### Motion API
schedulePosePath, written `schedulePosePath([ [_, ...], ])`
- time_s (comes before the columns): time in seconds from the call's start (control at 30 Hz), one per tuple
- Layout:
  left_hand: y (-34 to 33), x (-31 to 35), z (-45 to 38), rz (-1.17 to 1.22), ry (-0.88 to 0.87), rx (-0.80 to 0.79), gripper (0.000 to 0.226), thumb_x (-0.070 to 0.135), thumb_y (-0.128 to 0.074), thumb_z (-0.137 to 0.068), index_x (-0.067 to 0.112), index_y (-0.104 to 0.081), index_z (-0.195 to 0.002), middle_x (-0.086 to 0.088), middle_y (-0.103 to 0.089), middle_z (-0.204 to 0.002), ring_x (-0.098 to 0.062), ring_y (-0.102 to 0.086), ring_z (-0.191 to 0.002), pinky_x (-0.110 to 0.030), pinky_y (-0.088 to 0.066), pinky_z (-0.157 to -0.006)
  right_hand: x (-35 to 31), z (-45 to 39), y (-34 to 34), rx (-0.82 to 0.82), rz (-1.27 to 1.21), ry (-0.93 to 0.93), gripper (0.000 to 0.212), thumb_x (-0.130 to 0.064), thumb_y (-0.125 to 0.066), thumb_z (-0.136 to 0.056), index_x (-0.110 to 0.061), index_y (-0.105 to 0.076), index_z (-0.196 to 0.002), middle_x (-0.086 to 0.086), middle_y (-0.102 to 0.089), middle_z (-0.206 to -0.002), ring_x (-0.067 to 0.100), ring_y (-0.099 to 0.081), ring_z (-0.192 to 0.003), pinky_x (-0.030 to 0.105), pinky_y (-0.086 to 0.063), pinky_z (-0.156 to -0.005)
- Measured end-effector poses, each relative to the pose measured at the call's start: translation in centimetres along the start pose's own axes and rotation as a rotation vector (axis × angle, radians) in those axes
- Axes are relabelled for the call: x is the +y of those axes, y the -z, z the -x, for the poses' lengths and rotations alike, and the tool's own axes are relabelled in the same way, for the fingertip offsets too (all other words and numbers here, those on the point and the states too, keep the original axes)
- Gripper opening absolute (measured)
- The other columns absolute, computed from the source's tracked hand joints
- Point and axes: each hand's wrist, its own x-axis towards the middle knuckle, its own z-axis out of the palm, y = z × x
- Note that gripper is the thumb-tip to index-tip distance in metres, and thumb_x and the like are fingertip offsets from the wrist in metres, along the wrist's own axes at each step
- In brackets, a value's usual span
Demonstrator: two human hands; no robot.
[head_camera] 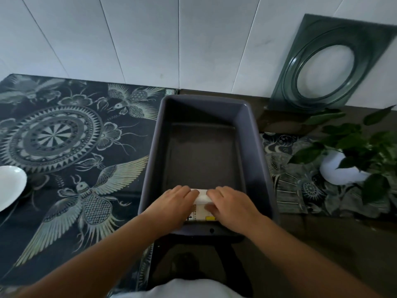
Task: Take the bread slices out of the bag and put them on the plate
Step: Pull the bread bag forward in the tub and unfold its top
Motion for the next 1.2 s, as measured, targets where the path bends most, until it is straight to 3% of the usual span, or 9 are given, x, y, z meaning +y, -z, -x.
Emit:
schedulePosePath([
  [0.17, 1.4, 0.2, 0.1, 0.012, 0.016, 0.007, 0.039, 0.011, -0.075, -0.076, 0.014, -0.055, -0.110, -0.008, -0.057, -0.105, -0.026, -0.058, -0.092, -0.039, -0.054, -0.075, -0.4, 0.3, 0.3, 0.016, 0.006, -0.039, 0.032, -0.039, -0.057, -0.090, -0.019, -0.051, -0.114, 0.002, -0.068, -0.094, 0.020, -0.062, -0.075, 0.036, -0.051, -0.055],
  [0.27, 2.5, 0.7, 0.5, 0.021, -0.006, 0.065, 0.028, 0.012, -0.073, -0.082, 0.007, -0.063, -0.108, -0.014, -0.067, -0.096, -0.034, -0.064, -0.084, -0.044, -0.055, -0.069, -0.2, 1.2, 0.4, 0.019, 0.071, 0.011, 0.019, -0.032, -0.060, -0.089, -0.016, -0.058, -0.098, 0.004, -0.066, -0.085, 0.023, -0.062, -0.070, 0.039, -0.051, -0.051],
  [0.47, 4.4, 1.5, 1.0, -0.026, -0.056, 0.139, 0.014, 0.008, -0.080, -0.074, 0.010, -0.067, -0.080, -0.006, -0.065, -0.060, -0.029, -0.059, -0.048, -0.033, -0.045, -0.046, -0.5, 1.9, 1.6, 0.117, 0.039, -0.023, 0.014, -0.026, -0.065, -0.084, -0.014, -0.070, -0.087, 0.003, -0.063, -0.079, 0.022, -0.059, -0.071, 0.035, -0.049, -0.051],
  [0.53, 4.4, 1.3, 0.9, -0.015, -0.020, 0.154, 0.009, 0.014, -0.076, -0.081, 0.012, -0.067, -0.079, -0.005, -0.067, -0.062, -0.029, -0.062, -0.052, -0.034, -0.046, -0.048, -0.7, 1.9, 2.0, 0.141, -0.080, -0.112, 0.015, -0.029, -0.071, -0.083, -0.017, -0.066, -0.092, 0.000, -0.066, -0.080, 0.020, -0.061, -0.073, 0.034, -0.049, -0.055],
  [0.73, 3.5, 1.1, 0.5, -0.011, -0.010, 0.108, 0.011, 0.015, -0.062, -0.091, 0.011, -0.064, -0.101, -0.008, -0.068, -0.087, -0.028, -0.062, -0.077, -0.042, -0.051, -0.063, -0.4, 1.4, 2.2, -0.019, -0.237, -0.208, 0.022, -0.034, -0.051, -0.097, -0.015, -0.062, -0.103, 0.004, -0.065, -0.096, 0.022, -0.059, -0.090, 0.042, -0.050, -0.073],
  [0.87, 2.6, 0.9, 0.4, 0.015, 0.028, 0.060, 0.016, 0.030, -0.059, -0.092, 0.020, -0.051, -0.102, -0.002, -0.061, -0.097, -0.021, -0.057, -0.087, -0.034, -0.044, -0.071, -0.5, 1.4, 1.8, -0.070, -0.200, -0.194, 0.024, -0.042, -0.045, -0.096, -0.020, -0.054, -0.098, -0.001, -0.060, -0.093, 0.020, -0.057, -0.086, 0.039, -0.048, -0.067],
  [0.97, 2.5, 0.9, 0.8, 0.023, 0.039, 0.035, 0.017, 0.027, -0.060, -0.092, 0.017, -0.052, -0.103, -0.005, -0.059, -0.101, -0.024, -0.055, -0.091, -0.035, -0.044, -0.073, -0.5, 1.8, 1.9, -0.021, -0.061, -0.075, 0.032, -0.049, -0.053, -0.088, -0.019, -0.056, -0.097, 0.000, -0.064, -0.089, 0.020, -0.059, -0.079, 0.034, -0.044, -0.059],
  [1.03, 2.9, 0.9, 1.1, 0.023, 0.012, 0.053, 0.018, 0.020, -0.065, -0.089, 0.015, -0.058, -0.105, -0.007, -0.058, -0.102, -0.024, -0.054, -0.091, -0.037, -0.048, -0.074, -0.5, 2.0, 2.1, 0.028, -0.030, -0.021, 0.028, -0.043, -0.059, -0.086, -0.017, -0.059, -0.097, 0.002, -0.066, -0.087, 0.021, -0.060, -0.075, 0.034, -0.044, -0.056],
  [1.2, 5.4, 1.0, 1.7, 0.136, -0.014, 0.111, 0.015, 0.019, -0.066, -0.091, 0.015, -0.069, -0.105, -0.005, -0.066, -0.096, -0.021, -0.061, -0.087, -0.037, -0.053, -0.070, -0.5, 2.3, 2.9, 0.114, -0.229, -0.075, 0.011, -0.028, -0.061, -0.091, -0.019, -0.056, -0.094, -0.003, -0.059, -0.088, 0.015, -0.055, -0.078, 0.032, -0.048, -0.063],
])
